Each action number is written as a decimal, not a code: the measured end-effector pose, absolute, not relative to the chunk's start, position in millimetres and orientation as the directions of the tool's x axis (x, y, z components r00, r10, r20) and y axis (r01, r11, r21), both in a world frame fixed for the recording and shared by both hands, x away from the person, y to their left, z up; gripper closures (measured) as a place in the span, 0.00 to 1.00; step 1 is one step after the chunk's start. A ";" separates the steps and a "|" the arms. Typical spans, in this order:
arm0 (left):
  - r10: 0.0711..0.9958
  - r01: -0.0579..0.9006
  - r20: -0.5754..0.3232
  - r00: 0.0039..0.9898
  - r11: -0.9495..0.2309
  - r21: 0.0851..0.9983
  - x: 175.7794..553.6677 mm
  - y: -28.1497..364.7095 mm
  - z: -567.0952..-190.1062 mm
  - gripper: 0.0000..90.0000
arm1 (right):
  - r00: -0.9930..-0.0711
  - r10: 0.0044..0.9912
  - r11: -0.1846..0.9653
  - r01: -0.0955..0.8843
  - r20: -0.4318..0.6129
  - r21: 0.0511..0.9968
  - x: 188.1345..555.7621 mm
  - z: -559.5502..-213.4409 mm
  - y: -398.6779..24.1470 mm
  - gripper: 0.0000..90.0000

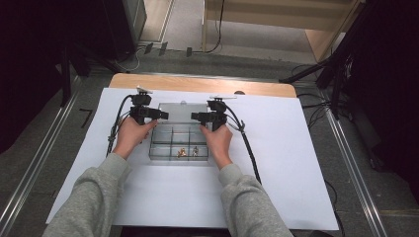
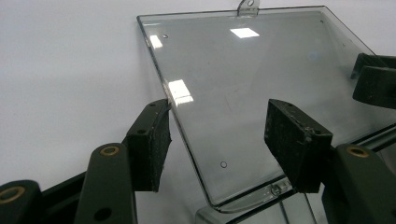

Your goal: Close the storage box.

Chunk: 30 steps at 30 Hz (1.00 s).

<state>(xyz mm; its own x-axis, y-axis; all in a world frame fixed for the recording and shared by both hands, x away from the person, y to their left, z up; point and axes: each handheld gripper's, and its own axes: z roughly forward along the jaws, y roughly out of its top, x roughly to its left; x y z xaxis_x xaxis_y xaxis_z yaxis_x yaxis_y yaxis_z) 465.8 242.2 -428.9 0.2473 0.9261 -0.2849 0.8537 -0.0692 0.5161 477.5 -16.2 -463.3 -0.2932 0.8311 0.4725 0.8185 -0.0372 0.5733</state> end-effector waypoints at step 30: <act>0.900 0.830 -0.344 0.269 -0.035 0.557 464.5 244.2 -419.6 0.44 | -0.371 0.826 0.018 0.771 0.425 0.637 471.8 -438.2 -27.6 0.54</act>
